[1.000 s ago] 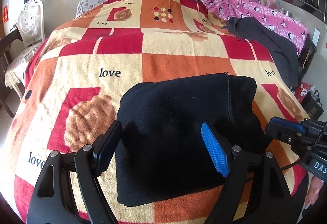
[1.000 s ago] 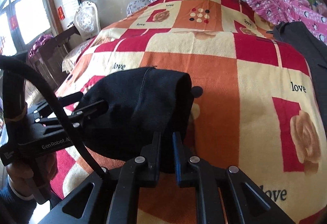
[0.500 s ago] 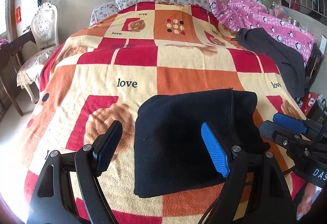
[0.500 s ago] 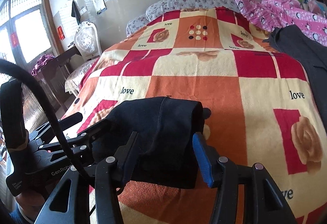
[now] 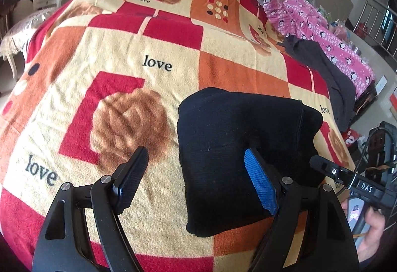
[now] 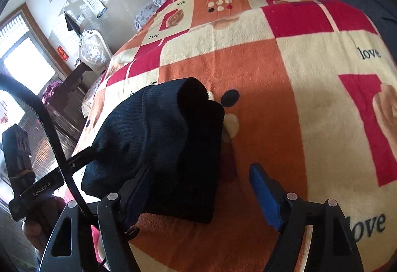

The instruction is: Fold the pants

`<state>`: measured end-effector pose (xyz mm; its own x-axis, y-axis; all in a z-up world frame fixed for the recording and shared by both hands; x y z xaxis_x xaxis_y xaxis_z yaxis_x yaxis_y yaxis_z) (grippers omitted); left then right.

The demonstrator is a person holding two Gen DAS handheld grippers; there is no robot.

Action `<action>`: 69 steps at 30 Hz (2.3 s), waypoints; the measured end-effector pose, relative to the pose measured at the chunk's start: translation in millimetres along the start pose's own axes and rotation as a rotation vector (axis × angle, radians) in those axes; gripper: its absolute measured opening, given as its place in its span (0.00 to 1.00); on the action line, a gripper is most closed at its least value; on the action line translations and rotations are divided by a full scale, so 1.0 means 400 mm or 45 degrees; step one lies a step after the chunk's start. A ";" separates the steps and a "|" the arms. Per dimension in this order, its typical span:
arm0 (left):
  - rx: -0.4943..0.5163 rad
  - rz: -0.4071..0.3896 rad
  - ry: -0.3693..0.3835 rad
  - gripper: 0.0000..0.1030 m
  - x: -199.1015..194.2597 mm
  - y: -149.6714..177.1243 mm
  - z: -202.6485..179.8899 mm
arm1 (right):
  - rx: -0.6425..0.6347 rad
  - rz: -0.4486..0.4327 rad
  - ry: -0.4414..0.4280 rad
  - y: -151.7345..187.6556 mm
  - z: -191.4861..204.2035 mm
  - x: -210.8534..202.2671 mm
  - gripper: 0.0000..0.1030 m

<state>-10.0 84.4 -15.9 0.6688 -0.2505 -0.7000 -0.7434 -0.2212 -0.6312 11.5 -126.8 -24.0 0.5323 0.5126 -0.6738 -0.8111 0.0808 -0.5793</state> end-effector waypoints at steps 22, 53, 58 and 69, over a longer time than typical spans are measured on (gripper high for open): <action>0.031 0.076 0.152 0.58 0.054 0.006 -0.079 | -0.054 -0.067 -0.214 -0.019 0.056 0.042 0.46; 0.124 0.057 -0.005 0.66 0.280 -0.187 -0.177 | -0.062 -0.097 0.110 -0.265 -0.132 0.098 0.55; 0.216 -0.055 -0.164 0.66 0.218 -0.183 -0.185 | -0.157 -0.161 0.226 -0.236 -0.093 0.024 0.55; 0.222 -0.181 -0.288 0.66 0.085 -0.114 -0.181 | -0.256 -0.220 0.297 -0.158 -0.002 -0.041 0.55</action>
<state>46.3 17.9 13.2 0.7644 -0.0086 -0.6446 -0.6436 -0.0695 -0.7622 54.2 -141.1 23.5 0.7174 0.2948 -0.6312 -0.6527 -0.0323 -0.7569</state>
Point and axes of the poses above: each gripper's, at about its wrist camera, not at the fingertips, and x roughly the way its jaws point, z to its left, y to its underside, the point moved 8 cm from there along x, roughly the way its jaws point, and after that the axes turned 2 degrees about -x, right-handed, at the moved point
